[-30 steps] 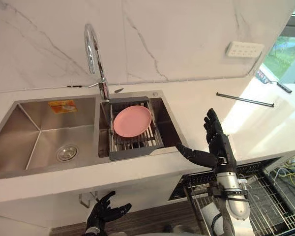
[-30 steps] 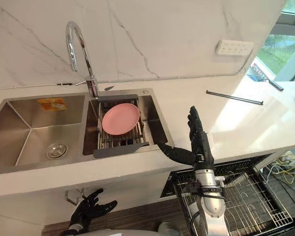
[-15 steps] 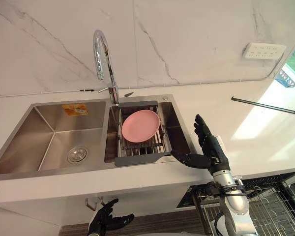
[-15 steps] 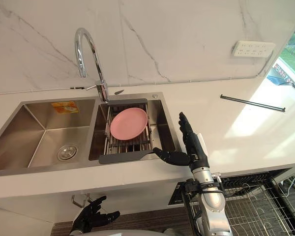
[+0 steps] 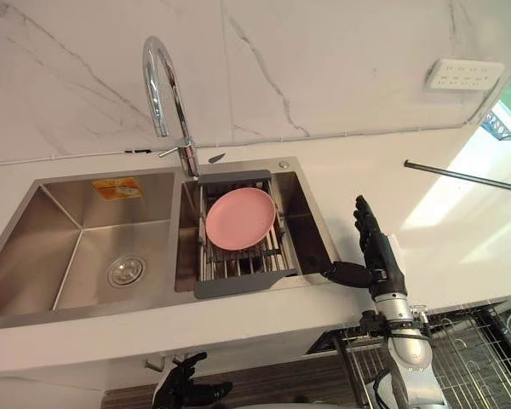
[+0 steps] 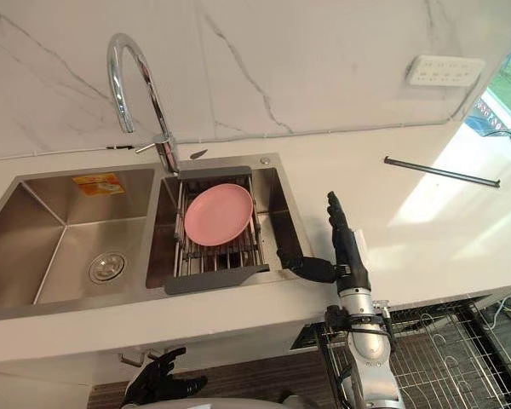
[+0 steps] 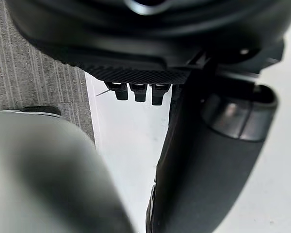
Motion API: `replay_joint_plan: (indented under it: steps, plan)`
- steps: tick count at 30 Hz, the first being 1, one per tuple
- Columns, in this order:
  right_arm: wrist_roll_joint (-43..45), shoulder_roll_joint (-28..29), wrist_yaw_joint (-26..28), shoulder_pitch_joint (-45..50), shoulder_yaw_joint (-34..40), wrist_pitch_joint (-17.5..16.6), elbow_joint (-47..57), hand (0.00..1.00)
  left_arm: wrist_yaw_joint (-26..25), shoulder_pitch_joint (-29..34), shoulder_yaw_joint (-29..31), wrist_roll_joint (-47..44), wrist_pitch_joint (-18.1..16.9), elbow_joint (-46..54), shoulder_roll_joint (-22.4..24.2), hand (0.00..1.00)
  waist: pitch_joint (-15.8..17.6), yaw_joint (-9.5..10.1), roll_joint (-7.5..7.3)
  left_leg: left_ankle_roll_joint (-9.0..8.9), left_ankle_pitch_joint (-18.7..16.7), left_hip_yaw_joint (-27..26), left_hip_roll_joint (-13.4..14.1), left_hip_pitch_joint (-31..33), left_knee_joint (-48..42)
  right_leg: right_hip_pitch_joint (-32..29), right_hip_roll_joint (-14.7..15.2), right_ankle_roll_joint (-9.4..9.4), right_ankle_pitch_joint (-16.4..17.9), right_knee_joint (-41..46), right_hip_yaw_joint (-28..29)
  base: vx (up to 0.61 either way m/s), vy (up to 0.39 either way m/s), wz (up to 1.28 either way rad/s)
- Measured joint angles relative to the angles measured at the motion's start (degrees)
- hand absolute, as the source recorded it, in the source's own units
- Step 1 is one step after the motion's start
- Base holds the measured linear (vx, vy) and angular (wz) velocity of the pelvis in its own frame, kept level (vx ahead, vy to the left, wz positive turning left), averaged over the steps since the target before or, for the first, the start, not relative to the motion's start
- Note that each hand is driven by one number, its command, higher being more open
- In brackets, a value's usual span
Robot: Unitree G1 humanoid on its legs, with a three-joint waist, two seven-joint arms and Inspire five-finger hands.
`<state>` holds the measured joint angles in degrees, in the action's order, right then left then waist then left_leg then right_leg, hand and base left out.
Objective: Walk over to the sink, pick up the cup, carry it to the dishwasher, place the cup inside the dishwasher, then close the dishwasher door
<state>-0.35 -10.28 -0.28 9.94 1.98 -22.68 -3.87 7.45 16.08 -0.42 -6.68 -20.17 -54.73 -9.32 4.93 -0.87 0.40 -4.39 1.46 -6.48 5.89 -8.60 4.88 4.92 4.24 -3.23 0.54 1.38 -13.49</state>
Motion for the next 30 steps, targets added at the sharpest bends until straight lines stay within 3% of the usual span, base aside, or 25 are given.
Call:
replay_joint_plan:
  steps: [14, 24, 30]
  plan:
    - [-16.96, -6.61, 0.04, -5.71, 1.2, 1.67, 2.88, 1.0, -1.05, 0.62, 3.22, 1.16, 1.13, -1.79, 0.75, 1.0, -1.41, 1.16, -0.45, 0.13, 0.09, -0.54, -0.16, -0.34, 0.35, 1.35, 0.36, -0.34, 0.21, -0.75, -1.8, -0.04, -0.002, 0.04]
    - [-32.56, -9.85, -3.29, -13.96, 0.34, 5.28, -6.36, 1.0, -1.25, 1.8, 4.39, 2.19, 2.2, -1.08, 1.07, 1.0, -1.59, 2.7, -0.94, 0.7, 0.65, -0.19, -1.28, 0.14, 0.36, 2.25, 1.6, -1.09, -0.59, -2.02, -3.23, 0.01, 0.021, 0.08]
    - [-35.73, -10.25, -3.51, -18.6, -2.02, 5.89, -11.32, 1.0, -1.2, 1.99, 4.38, 2.24, 2.54, -0.14, 0.92, 1.0, -1.48, 3.13, -1.37, 0.77, 0.7, 1.03, -1.68, 0.14, 0.36, 3.11, 1.95, -1.37, -0.77, -2.34, -4.46, -0.01, 0.012, 0.12]
